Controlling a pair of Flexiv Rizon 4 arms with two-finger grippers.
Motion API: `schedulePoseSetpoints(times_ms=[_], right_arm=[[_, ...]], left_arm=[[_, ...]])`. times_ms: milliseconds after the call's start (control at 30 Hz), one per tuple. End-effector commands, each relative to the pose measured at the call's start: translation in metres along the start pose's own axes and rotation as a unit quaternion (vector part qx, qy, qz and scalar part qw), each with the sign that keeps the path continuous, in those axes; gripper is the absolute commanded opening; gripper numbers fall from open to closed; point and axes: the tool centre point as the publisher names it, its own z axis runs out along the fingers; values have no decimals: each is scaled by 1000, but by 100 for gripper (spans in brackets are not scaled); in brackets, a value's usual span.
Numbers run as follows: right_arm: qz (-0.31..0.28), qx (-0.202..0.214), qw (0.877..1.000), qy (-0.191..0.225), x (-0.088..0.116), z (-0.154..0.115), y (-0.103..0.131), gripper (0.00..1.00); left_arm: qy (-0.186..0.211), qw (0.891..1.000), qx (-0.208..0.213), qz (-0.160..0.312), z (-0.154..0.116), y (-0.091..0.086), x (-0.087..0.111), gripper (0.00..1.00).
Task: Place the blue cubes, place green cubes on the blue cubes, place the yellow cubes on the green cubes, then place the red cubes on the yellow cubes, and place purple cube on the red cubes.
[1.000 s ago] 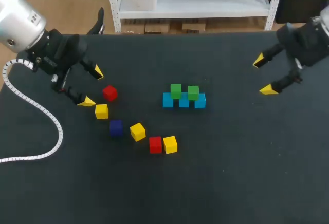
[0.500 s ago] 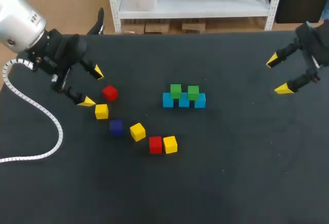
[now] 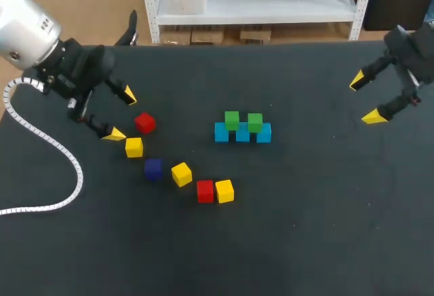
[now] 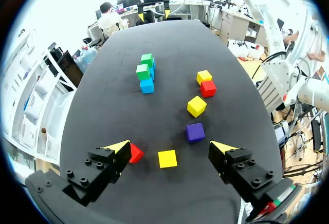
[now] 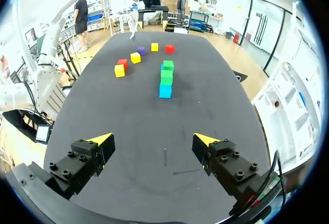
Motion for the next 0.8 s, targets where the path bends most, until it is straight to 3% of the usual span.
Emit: schedulePoseSetpoints(times_ms=[33, 300, 500, 800], right_arm=[[0, -1, 1000, -2, 1, 0, -1, 100], [0, -1, 1000, -2, 1, 0, -1, 100], [0, -1, 1000, -2, 1, 0, -1, 100], [0, -1, 1000, -2, 1, 0, -1, 100]], left_arm=[[-2, 1000, -1, 2, 0, -1, 1, 100], [-2, 1000, -1, 2, 0, -1, 1, 100], [6, 997, 32, 71, 19, -14, -25, 100], [31, 989, 74, 123, 63, -34, -61, 100]])
